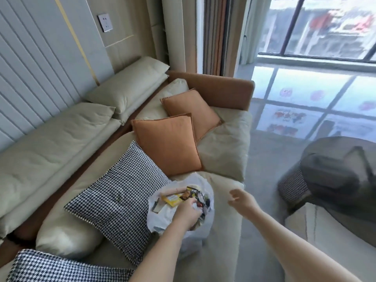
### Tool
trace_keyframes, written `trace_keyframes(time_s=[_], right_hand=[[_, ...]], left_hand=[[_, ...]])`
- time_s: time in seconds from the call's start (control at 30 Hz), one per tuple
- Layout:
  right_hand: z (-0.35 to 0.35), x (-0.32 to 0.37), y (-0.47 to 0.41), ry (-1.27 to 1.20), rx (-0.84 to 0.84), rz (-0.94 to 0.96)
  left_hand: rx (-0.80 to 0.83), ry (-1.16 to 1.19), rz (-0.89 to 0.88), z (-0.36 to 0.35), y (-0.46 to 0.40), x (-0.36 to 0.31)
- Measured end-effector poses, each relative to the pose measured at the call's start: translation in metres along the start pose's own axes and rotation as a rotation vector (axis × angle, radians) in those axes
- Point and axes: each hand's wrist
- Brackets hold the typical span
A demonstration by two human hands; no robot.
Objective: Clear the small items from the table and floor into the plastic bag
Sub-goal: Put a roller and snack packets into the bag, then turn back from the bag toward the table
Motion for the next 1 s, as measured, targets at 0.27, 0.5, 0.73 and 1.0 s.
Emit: trace_keyframes(time_s=[0.27, 0.5, 0.73, 1.0], right_hand=[[0.038, -0.084, 0.084, 0.080, -0.176, -0.143], [0.084, -0.178, 0.144, -0.027, -0.267, -0.264], [0.126, -0.298, 0.217, -0.194, -0.354, -0.412], [0.145, -0.433, 0.287, -0.388, -0.400, -0.643]], left_hand=[[0.141, -0.298, -0.193, -0.078, 0.013, -0.077], [0.318, -0.545, -0.287, -0.181, 0.025, -0.147], [0.455, -0.748, -0.322, -0.320, 0.034, -0.197], [0.597, -0.900, -0.376, -0.470, 0.036, -0.224]])
Point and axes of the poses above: each hand's wrist, its own y-axis away from the middle knuckle, its own z-axis out of the back of the hand, x = y × z, and after that the axes turned 11 degrees about x, right-handed
